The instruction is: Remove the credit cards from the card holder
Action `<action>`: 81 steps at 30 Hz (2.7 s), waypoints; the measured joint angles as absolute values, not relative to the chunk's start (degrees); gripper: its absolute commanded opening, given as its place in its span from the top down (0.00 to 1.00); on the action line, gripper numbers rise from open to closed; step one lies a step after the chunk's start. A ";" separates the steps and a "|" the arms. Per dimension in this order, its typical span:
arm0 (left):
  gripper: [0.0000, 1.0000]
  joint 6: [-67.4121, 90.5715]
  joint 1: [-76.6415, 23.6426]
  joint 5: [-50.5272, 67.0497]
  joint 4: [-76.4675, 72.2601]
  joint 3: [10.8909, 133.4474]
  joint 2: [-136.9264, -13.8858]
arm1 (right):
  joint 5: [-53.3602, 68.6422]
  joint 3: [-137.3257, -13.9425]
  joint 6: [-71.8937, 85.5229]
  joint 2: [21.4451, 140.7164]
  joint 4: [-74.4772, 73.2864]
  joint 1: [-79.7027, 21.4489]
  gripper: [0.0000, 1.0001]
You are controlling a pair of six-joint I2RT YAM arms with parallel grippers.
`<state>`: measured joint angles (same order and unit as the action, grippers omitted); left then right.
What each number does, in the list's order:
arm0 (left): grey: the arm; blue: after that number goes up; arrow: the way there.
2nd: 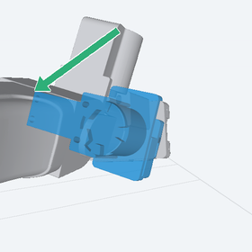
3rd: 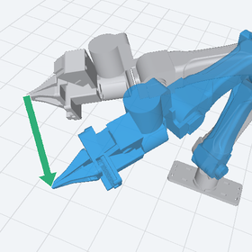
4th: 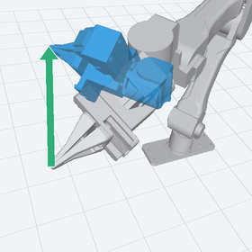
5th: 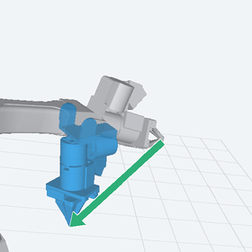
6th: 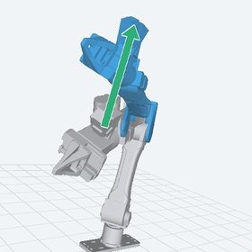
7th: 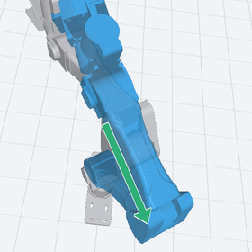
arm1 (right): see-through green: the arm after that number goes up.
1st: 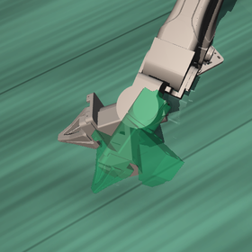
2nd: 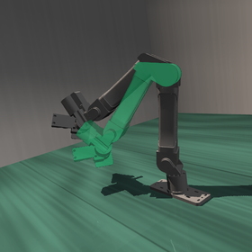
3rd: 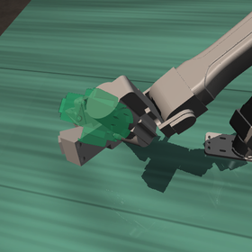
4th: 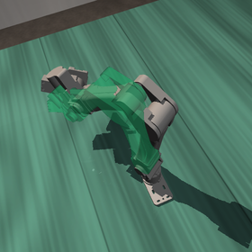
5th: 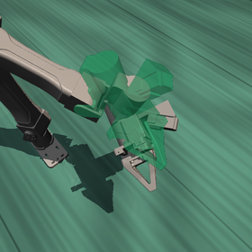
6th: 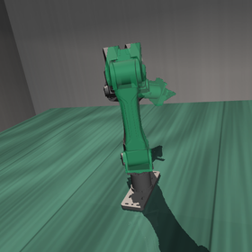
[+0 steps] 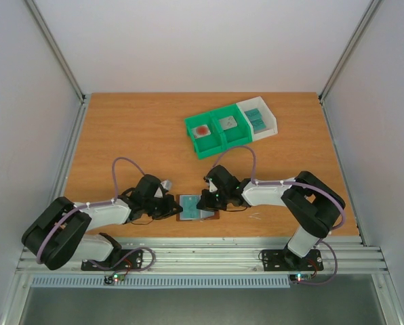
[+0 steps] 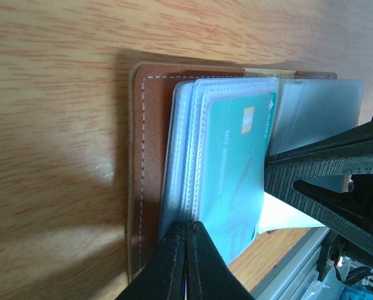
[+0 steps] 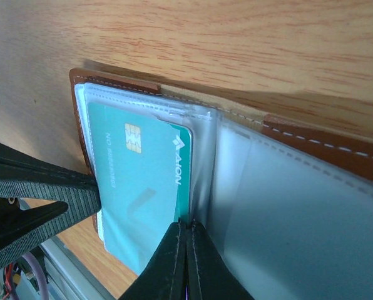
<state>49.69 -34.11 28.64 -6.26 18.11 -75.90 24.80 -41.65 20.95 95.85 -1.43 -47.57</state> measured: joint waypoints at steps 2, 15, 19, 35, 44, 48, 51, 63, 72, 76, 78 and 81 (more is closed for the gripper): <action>0.96 49.67 -34.11 28.64 -6.26 18.11 -75.90 | 24.71 -41.60 20.91 95.83 -1.39 -47.57 0.99; 0.92 49.69 -34.11 28.56 -6.68 18.09 -75.88 | 22.81 -38.98 20.71 92.03 -1.43 -47.57 0.99; 0.97 49.67 -34.11 28.47 -6.61 18.09 -75.88 | 23.05 -38.72 20.73 90.70 -1.43 -47.57 0.90; 1.00 49.67 -34.13 28.05 -6.68 17.74 -75.66 | 26.55 -37.36 23.94 94.56 7.57 -47.53 0.80; 1.00 50.54 -34.15 27.77 -7.81 16.82 -75.09 | 26.35 -36.21 25.67 94.56 9.93 -47.53 0.79; 1.00 50.83 -34.15 27.77 -8.03 16.71 -75.05 | 26.00 -36.21 25.80 94.54 9.89 -47.53 0.79; 1.00 51.03 -34.17 27.68 -8.29 16.53 -74.98 | 25.36 -36.21 25.78 94.32 9.67 -47.53 0.79; 0.99 51.24 -34.48 27.59 -8.49 16.45 -74.96 | 25.32 -36.21 25.17 94.02 8.23 -47.53 0.83; 0.99 52.05 -34.63 27.33 -8.36 16.51 -74.91 | 26.22 -35.97 25.39 94.89 9.65 -47.22 0.99; 0.98 52.05 -34.81 26.81 -7.57 16.82 -74.70 | 26.83 -35.46 25.43 94.89 10.63 -46.85 0.99; 0.96 52.03 -34.96 26.37 -7.22 16.82 -74.41 | 27.33 -34.94 25.43 94.87 11.66 -46.50 0.99; 0.95 51.92 -35.03 25.50 -6.48 16.82 -73.78 | 28.23 -33.98 25.39 94.65 12.80 -45.76 0.99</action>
